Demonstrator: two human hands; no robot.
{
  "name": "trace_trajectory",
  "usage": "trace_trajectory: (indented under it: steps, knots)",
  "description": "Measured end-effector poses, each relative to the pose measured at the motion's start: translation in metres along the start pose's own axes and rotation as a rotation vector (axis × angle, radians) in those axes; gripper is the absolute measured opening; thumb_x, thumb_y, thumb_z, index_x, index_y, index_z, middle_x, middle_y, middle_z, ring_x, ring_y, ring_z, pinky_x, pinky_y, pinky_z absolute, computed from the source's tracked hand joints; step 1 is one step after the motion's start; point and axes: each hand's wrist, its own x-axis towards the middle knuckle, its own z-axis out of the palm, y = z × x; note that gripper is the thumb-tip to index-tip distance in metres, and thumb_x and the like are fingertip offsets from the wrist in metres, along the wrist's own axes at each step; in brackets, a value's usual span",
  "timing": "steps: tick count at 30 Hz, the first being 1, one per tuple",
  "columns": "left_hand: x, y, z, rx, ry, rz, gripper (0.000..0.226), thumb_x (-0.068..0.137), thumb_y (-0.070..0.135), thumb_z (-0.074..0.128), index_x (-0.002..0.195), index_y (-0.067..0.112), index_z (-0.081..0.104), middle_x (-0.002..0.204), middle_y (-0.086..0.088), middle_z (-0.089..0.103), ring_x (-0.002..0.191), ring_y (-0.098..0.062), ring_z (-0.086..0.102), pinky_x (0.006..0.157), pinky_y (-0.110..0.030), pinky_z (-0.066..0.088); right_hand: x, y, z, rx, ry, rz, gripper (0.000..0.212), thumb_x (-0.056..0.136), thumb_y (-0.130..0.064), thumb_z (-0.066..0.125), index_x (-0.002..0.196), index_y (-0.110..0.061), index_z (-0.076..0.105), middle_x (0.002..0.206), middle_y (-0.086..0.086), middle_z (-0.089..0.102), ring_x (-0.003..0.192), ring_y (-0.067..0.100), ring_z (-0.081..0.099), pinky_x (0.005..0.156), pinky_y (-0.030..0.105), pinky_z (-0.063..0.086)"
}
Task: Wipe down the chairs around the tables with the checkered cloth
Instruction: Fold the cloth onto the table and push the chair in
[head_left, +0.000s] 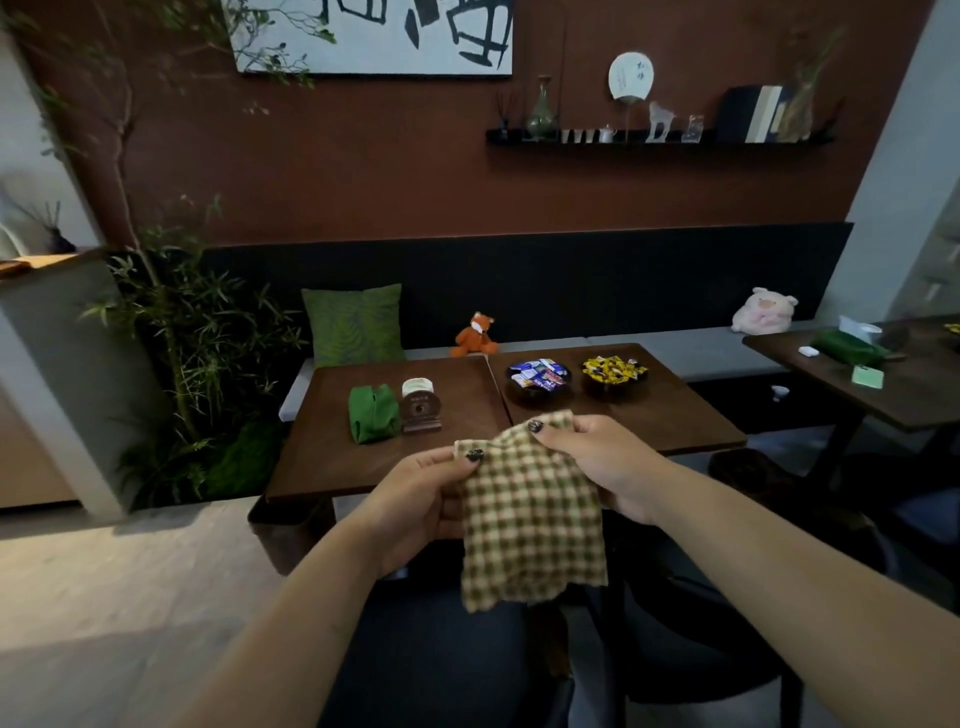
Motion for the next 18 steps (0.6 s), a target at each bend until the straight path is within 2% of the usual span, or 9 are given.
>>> trace_trajectory:
  steps: [3,5,7,8,11,14,16,18]
  knots:
    - [0.004,-0.002,0.002,0.058,0.036,-0.013,0.024,0.098,0.006,0.045,0.11,0.006,0.066,0.072,-0.004,0.066,0.054,-0.012,0.06,0.048,-0.023,0.05,0.001,0.007,-0.012,0.036,-0.08,0.134,0.023,0.094,-0.026,0.059,0.112,-0.015,0.066,0.101,0.002,0.074,0.097,0.019,0.068,0.08,0.034,0.052]
    - [0.006,0.001,0.003,0.061,0.036,0.015,0.026,0.097,0.005,0.046,0.112,0.007,0.067,0.079,-0.007,0.066,0.059,-0.013,0.059,0.052,-0.025,0.048,-0.003,0.003,-0.021,0.117,-0.162,0.093,0.022,0.095,-0.011,0.055,0.115,-0.015,0.063,0.103,0.004,0.073,0.095,0.021,0.07,0.072,0.033,0.056]
    - [0.008,0.005,0.003,0.011,0.011,0.083,0.026,0.092,0.006,0.052,0.11,0.008,0.071,0.096,-0.015,0.068,0.076,-0.02,0.063,0.068,-0.033,0.051,-0.01,-0.007,-0.029,0.109,-0.202,-0.028,0.027,0.096,-0.004,0.049,0.112,-0.019,0.065,0.102,0.003,0.074,0.091,0.016,0.071,0.063,0.026,0.057]
    - [0.009,0.008,0.003,-0.02,-0.005,0.121,0.025,0.088,0.008,0.055,0.105,0.008,0.073,0.101,-0.016,0.07,0.083,-0.023,0.065,0.073,-0.035,0.053,-0.015,-0.013,-0.033,0.049,-0.202,-0.128,0.03,0.096,-0.002,0.047,0.108,-0.02,0.068,0.103,0.001,0.073,0.092,0.013,0.071,0.064,0.022,0.056]
    - [0.014,0.016,0.008,-0.011,0.004,0.206,0.022,0.08,0.003,0.057,0.087,0.008,0.078,0.093,-0.016,0.074,0.082,-0.023,0.071,0.069,-0.031,0.059,-0.033,-0.034,-0.041,-0.313,-0.222,-0.509,0.049,0.09,0.009,0.044,0.093,-0.027,0.076,0.107,-0.011,0.067,0.1,0.008,0.064,0.08,0.02,0.053]
    - [0.02,0.022,0.018,0.077,0.051,0.239,0.039,0.087,-0.008,0.048,0.072,0.011,0.078,0.089,-0.012,0.075,0.08,-0.02,0.072,0.066,-0.028,0.058,-0.041,-0.041,-0.052,-0.645,-0.215,-0.68,0.048,0.084,0.001,0.044,0.086,-0.035,0.076,0.101,-0.021,0.055,0.097,0.002,0.055,0.082,0.019,0.046]
    - [0.022,0.023,0.025,0.122,0.055,0.272,0.048,0.092,-0.011,0.04,0.073,0.011,0.079,0.093,-0.008,0.075,0.083,-0.017,0.072,0.066,-0.027,0.058,-0.043,-0.039,-0.058,-0.61,-0.196,-0.665,0.04,0.086,-0.009,0.043,0.087,-0.031,0.077,0.102,-0.017,0.055,0.096,0.008,0.055,0.083,0.03,0.048]
    - [0.025,0.022,0.031,0.121,0.062,0.301,0.051,0.093,-0.01,0.035,0.079,0.01,0.079,0.097,-0.008,0.075,0.086,-0.018,0.071,0.069,-0.029,0.058,-0.04,-0.033,-0.064,-0.557,-0.1,-0.692,0.032,0.091,-0.02,0.046,0.087,-0.028,0.077,0.097,-0.015,0.059,0.091,0.01,0.058,0.08,0.033,0.048]
